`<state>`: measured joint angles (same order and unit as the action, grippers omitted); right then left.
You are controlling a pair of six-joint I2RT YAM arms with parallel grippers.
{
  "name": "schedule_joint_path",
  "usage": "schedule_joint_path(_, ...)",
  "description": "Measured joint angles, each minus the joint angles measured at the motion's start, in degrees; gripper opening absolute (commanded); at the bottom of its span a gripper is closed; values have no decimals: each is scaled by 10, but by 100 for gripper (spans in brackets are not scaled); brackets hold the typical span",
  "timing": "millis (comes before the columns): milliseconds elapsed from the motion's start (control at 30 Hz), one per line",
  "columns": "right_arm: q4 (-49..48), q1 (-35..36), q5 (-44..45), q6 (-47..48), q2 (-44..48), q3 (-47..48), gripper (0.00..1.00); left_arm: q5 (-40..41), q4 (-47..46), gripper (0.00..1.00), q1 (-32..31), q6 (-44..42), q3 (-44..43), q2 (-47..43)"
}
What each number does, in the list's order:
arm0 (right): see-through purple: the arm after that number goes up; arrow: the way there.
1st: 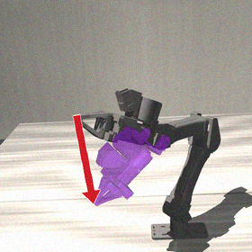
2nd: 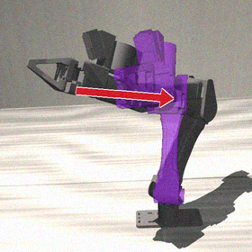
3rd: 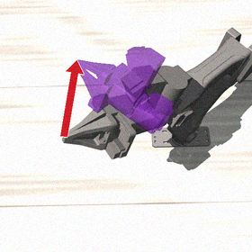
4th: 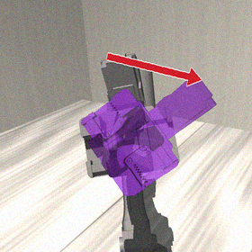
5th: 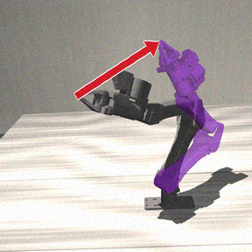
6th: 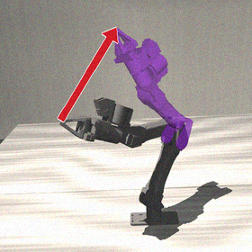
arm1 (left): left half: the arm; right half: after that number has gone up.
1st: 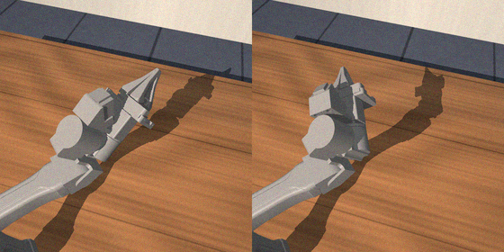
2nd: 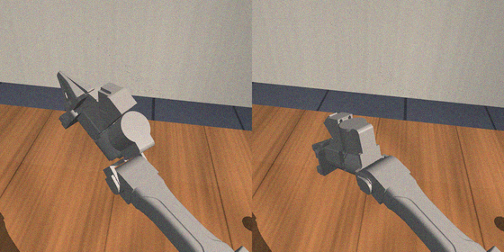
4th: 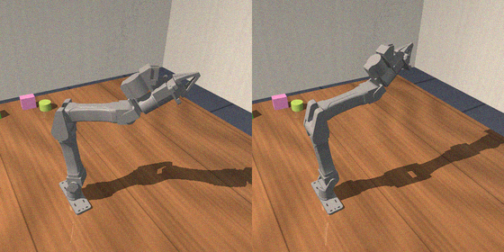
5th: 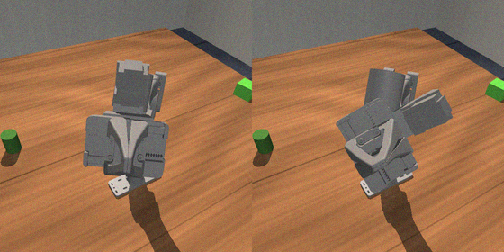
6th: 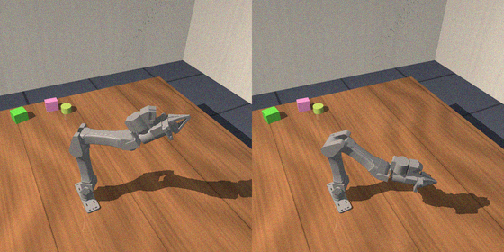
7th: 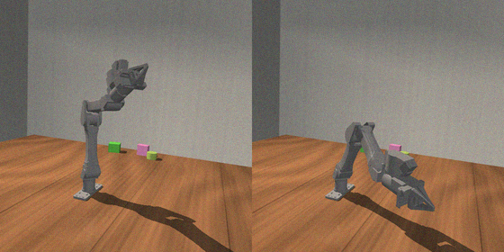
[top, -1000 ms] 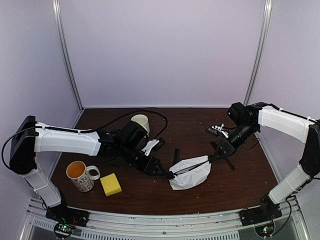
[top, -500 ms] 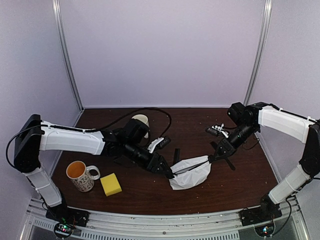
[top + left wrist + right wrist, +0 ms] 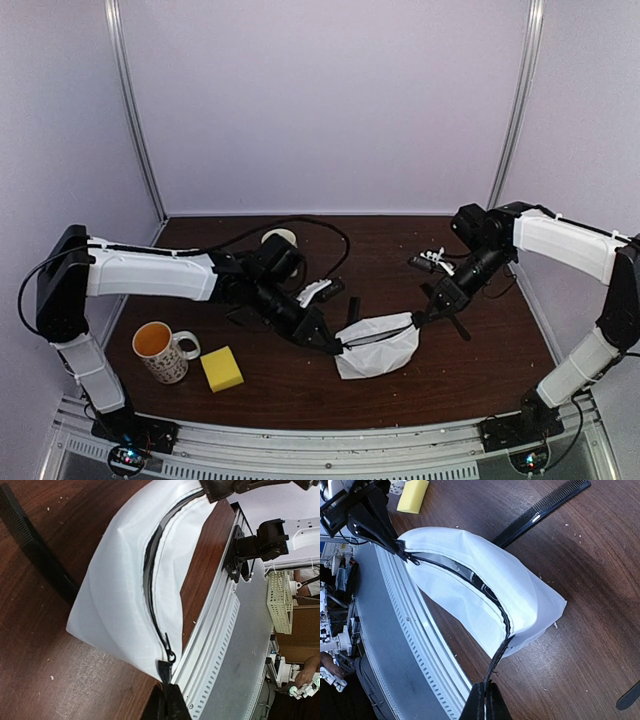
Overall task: Sort the hair-cutting tools
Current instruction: Place the kit bag at the center of the board.
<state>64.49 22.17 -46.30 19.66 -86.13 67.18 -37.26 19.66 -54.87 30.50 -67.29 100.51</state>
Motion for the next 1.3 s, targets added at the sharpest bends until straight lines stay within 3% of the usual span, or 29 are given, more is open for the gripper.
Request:
schedule_joint_path(433,70,68,-29,7,-143,234,0,79,45,0,66,-17,82,-212)
schedule_joint_path(833,97,126,-29,-22,-339,482,0,163,74,0,66,0,172,-242)
schedule_joint_path(1133,90,131,-26,-56,-391,550,0,194,68,3,66,20,197,-247)
schedule_joint_path(1200,90,131,-22,-62,-402,556,5,201,65,5,66,20,197,-235)
schedule_joint_path(1300,90,131,-13,-68,-408,556,17,218,61,20,66,20,196,-230)
